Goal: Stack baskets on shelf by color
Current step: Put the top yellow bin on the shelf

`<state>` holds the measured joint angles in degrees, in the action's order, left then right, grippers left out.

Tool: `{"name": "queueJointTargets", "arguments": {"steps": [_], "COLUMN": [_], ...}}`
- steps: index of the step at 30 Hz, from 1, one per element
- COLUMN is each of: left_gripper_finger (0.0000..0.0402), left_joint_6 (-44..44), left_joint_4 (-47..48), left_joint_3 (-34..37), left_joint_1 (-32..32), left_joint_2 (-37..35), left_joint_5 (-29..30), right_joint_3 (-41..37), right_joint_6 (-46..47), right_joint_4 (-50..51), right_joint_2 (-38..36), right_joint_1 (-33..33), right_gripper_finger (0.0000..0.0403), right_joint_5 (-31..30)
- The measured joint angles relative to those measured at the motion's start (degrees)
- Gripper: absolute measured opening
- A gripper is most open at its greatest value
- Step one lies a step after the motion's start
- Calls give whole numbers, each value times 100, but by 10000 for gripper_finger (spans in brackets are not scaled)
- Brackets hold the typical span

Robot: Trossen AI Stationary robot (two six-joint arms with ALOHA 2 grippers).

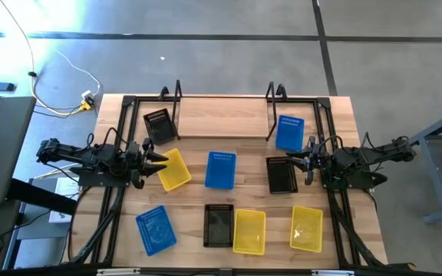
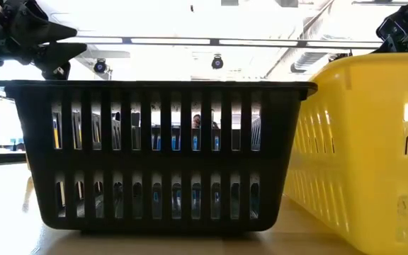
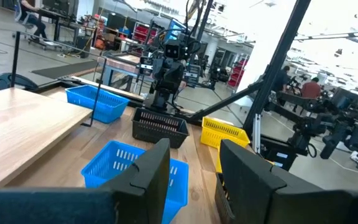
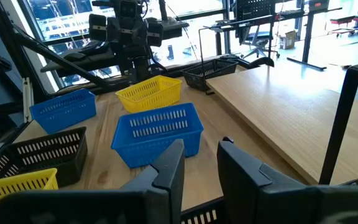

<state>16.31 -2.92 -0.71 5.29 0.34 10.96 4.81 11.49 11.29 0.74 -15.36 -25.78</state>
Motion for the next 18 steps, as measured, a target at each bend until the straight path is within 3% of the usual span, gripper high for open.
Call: {"name": "queueJointTargets", "arguments": {"steps": [6, 13, 18], "left_gripper_finger": [131, 131, 131], "left_joint_6": [525, 2924, 3153], "left_joint_4": [-37, -233, -585], "left_joint_3": [0, 1, 0], "left_joint_1": [-1, -1, 1], "left_joint_2": [0, 0, 0], "left_joint_5": [64, 697, 901], "right_joint_3": [0, -1, 0], "right_joint_6": [0, 1, 0], "right_joint_4": [0, 0, 0], "right_joint_2": [1, 0, 0], "right_joint_1": [0, -1, -1], "right_gripper_finger": [83, 83, 83], "right_joint_5": [2, 2, 0]}}
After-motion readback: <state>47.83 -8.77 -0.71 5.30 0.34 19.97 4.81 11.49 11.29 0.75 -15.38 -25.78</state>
